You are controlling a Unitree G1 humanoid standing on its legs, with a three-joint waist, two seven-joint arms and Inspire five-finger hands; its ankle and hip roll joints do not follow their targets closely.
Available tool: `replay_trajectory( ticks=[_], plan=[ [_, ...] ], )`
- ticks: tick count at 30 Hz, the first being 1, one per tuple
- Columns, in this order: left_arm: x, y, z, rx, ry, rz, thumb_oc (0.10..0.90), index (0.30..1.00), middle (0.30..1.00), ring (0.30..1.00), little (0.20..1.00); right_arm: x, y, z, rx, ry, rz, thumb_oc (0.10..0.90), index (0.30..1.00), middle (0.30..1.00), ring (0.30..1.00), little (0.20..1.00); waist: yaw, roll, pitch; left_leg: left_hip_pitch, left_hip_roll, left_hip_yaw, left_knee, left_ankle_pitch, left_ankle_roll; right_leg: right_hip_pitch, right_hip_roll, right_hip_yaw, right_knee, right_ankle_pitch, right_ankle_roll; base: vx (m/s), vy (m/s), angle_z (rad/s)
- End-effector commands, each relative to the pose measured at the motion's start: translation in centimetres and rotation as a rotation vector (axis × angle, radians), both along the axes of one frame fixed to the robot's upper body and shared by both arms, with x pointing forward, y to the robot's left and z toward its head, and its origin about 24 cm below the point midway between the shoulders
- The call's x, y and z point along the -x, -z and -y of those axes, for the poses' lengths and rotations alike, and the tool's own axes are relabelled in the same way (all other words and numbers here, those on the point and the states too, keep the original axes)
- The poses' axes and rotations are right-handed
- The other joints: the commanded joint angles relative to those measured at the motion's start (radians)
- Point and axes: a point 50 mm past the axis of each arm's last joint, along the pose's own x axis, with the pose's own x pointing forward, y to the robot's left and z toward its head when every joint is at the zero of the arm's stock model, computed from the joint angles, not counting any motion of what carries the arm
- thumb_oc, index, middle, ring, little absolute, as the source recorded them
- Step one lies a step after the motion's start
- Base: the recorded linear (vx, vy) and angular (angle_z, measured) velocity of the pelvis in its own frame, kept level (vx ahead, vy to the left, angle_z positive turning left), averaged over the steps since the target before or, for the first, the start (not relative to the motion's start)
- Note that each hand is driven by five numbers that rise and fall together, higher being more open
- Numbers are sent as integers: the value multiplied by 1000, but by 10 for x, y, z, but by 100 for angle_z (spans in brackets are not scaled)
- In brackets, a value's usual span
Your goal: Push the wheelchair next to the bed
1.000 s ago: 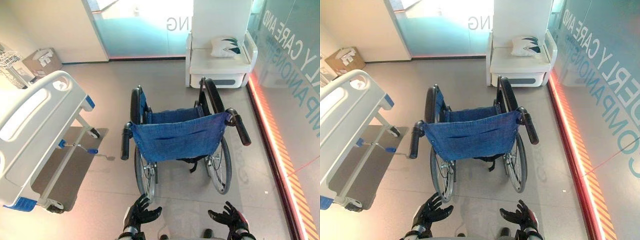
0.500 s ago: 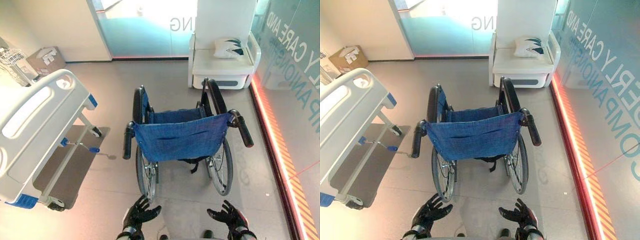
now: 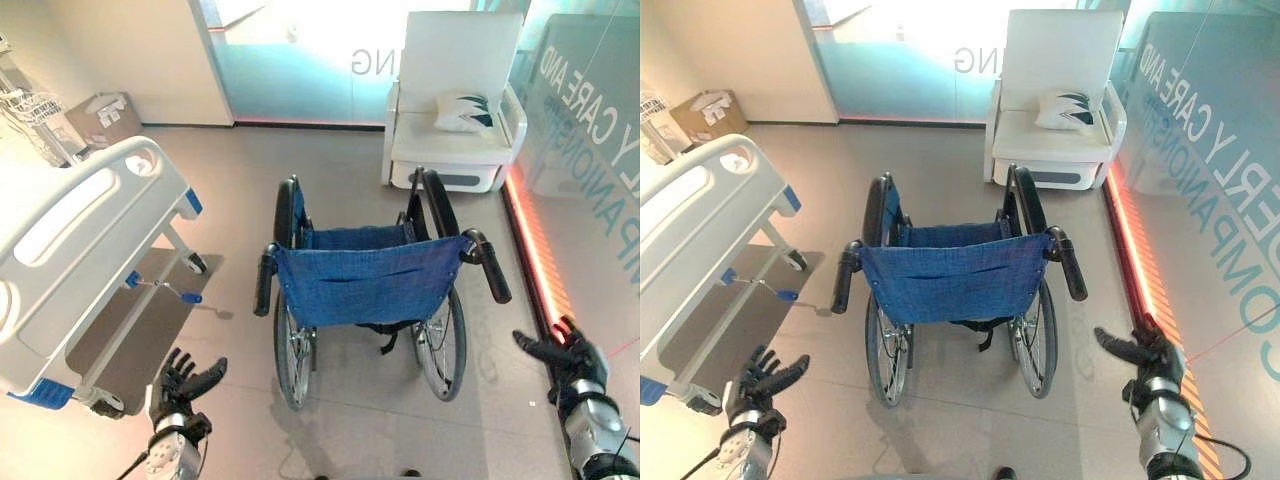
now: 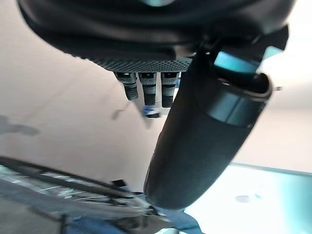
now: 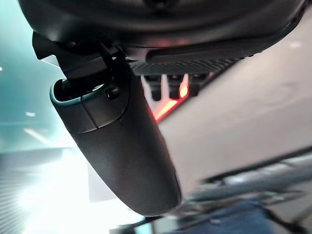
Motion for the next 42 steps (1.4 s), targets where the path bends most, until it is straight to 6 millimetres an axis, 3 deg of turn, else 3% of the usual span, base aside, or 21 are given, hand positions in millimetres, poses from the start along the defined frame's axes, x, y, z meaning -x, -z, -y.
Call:
replay_trajectory(
  ticks=[1, 6, 9, 11, 19, 24, 30, 36, 42],
  plan=[
    [-63, -78, -24, -187, -1, 323, 800, 900, 900, 900, 900, -51, -78, 7, 124, 13, 302, 800, 900, 900, 900, 900, -2, -24, -25, -23, -39, 31, 3, -50, -3, 28, 16, 0, 31, -89, -21, 0, 0, 0],
    [-103, -140, -15, -281, 84, 523, 800, 900, 900, 900, 900, -87, -137, -17, 193, -37, 471, 800, 900, 900, 900, 900, -5, -27, -24, -24, -37, 30, 3, -45, -9, 30, 16, -1, 32, -88, -19, 6, -2, 2],
    [-114, -160, -6, -313, 148, 592, 800, 900, 900, 900, 900, -96, -156, -29, 210, -77, 528, 800, 900, 900, 900, 900, -6, -30, -23, -26, -35, 31, 3, -44, -10, 29, 16, -1, 31, -86, -18, 0, 0, 0],
    [-122, -187, 10, -322, 250, 703, 800, 900, 900, 900, 900, -102, -174, -47, 237, -174, 588, 800, 900, 900, 900, 900, -3, -34, -23, -31, -36, 26, 3, -42, -10, 26, 16, 0, 28, -83, -15, 7, -18, 4],
    [-113, -223, 46, -301, 435, 954, 800, 900, 900, 900, 900, -94, -188, -81, 293, -304, 704, 800, 900, 900, 900, 900, 3, -46, -25, -41, -33, 17, 3, -37, -6, 22, 22, 6, 22, -79, -15, 0, 0, 0],
    [-108, -230, 61, -314, 543, 986, 800, 900, 900, 900, 900, -88, -190, -98, 290, -401, 739, 800, 900, 900, 900, 900, 4, -52, -24, -43, -34, 13, 3, -38, -3, 20, 23, 10, 22, -76, -13, 0, 0, 0],
    [-104, -218, 69, -338, 638, 859, 800, 900, 900, 900, 900, -81, -177, -113, 335, -543, 630, 800, 900, 900, 900, 900, 4, -57, -21, -46, -35, 15, 3, -35, 0, 13, 23, 13, 27, -72, -8, 0, 0, 0],
    [-98, -198, 60, -396, 668, 669, 800, 900, 900, 900, 900, -74, -161, -106, 388, -585, 486, 800, 900, 900, 900, 900, 6, -63, -12, -45, -34, 22, 3, -31, 4, 6, 25, 14, 35, -67, -3, 0, 0, 0],
    [-96, -190, 57, -395, 709, 589, 800, 900, 900, 900, 900, -72, -148, -93, 448, -564, 337, 800, 900, 900, 900, 900, 8, -64, -6, -48, -33, 27, 3, -27, 5, 2, 24, 10, 39, -65, 1, 0, 0, 0]
  ],
)
